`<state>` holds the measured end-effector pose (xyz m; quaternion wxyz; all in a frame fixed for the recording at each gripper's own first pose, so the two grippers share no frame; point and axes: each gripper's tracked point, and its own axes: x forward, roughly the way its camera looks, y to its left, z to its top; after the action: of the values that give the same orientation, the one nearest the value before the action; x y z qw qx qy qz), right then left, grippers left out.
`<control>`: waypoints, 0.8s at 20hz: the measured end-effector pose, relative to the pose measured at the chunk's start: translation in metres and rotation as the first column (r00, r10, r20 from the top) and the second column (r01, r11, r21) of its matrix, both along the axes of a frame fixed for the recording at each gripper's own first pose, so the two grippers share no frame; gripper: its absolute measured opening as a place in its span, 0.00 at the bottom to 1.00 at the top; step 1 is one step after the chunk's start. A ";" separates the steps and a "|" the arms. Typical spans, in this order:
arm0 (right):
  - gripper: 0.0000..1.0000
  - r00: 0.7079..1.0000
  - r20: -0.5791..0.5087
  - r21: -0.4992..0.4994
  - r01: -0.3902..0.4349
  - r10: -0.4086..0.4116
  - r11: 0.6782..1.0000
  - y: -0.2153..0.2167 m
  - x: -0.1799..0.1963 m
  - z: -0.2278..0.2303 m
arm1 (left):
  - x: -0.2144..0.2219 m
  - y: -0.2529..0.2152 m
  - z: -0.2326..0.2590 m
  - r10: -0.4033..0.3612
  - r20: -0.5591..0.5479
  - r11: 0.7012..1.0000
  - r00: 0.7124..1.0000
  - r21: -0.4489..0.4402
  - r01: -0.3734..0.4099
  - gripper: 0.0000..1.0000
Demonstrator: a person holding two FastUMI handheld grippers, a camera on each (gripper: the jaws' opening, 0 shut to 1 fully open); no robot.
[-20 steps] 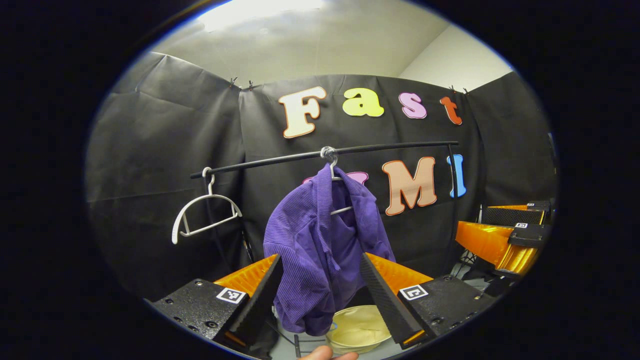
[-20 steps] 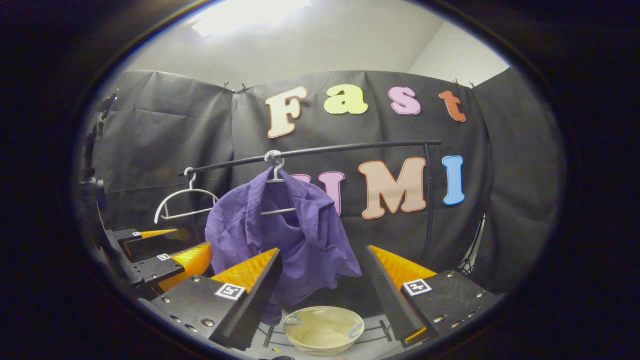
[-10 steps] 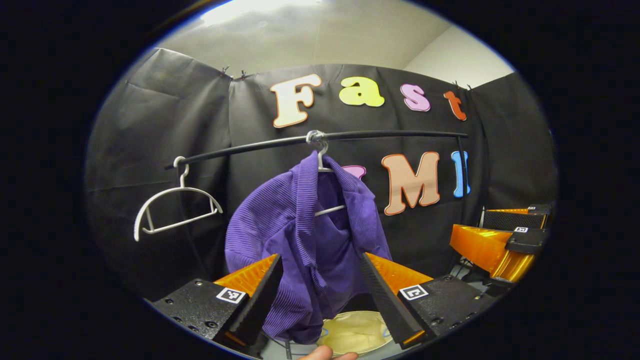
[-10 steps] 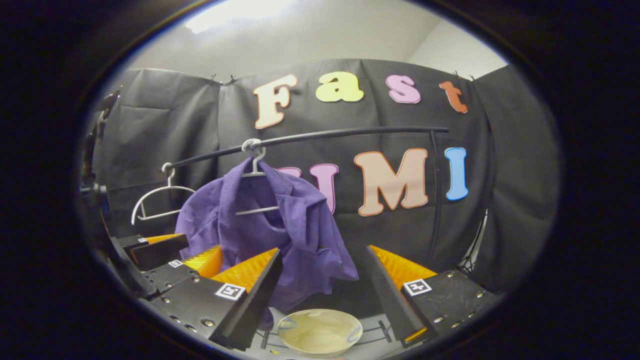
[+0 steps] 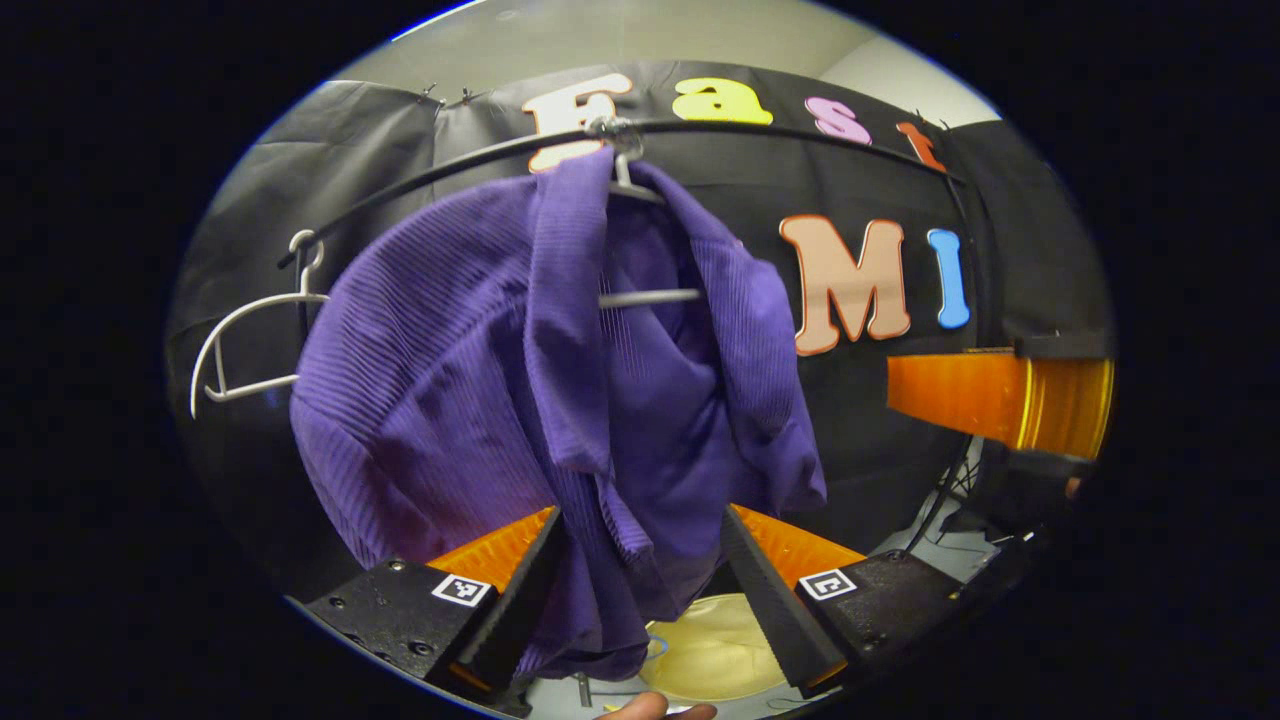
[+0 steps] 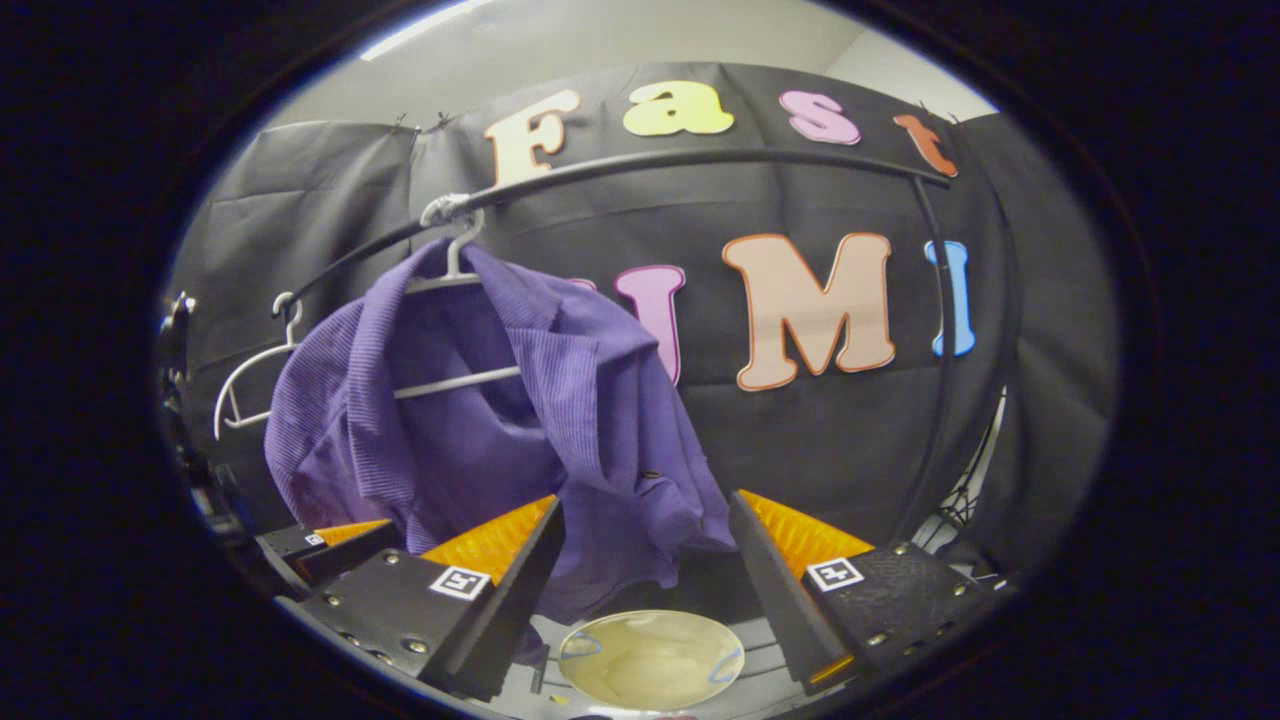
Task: Grasp the clothes on the hanger with both hands and then place them into the laundry hamper below.
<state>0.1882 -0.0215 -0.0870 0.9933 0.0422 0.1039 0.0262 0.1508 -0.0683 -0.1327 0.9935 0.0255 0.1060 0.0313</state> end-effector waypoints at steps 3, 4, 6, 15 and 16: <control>0.99 0.998 -0.044 0.003 -0.043 0.043 0.999 0.013 0.026 -0.018 | 0.016 0.002 -0.006 0.022 0.014 1.000 1.000 -0.011 -0.022 0.98; 0.94 0.998 -0.046 0.008 -0.048 0.049 0.999 0.017 0.032 -0.020 | 0.020 0.006 -0.005 0.036 0.024 0.999 0.999 -0.012 -0.036 0.95; 1.00 0.996 -0.058 0.025 -0.062 0.063 0.998 0.025 0.048 -0.025 | 0.030 0.009 -0.003 0.050 0.044 0.999 0.998 -0.016 -0.049 0.93; 1.00 0.992 -0.037 0.061 -0.115 0.118 0.991 0.056 0.101 -0.006 | 0.058 0.037 -0.003 0.082 0.057 0.997 0.995 0.005 -0.082 0.67; 1.00 0.992 -0.036 0.062 -0.119 0.121 0.991 0.058 0.109 -0.003 | 0.058 0.037 -0.003 0.077 0.055 0.997 0.996 0.009 -0.078 0.64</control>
<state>0.2973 0.0369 -0.0899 0.9860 0.0662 0.1251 0.0882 0.2092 -0.0309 -0.1354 0.9940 0.0260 0.0795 0.0710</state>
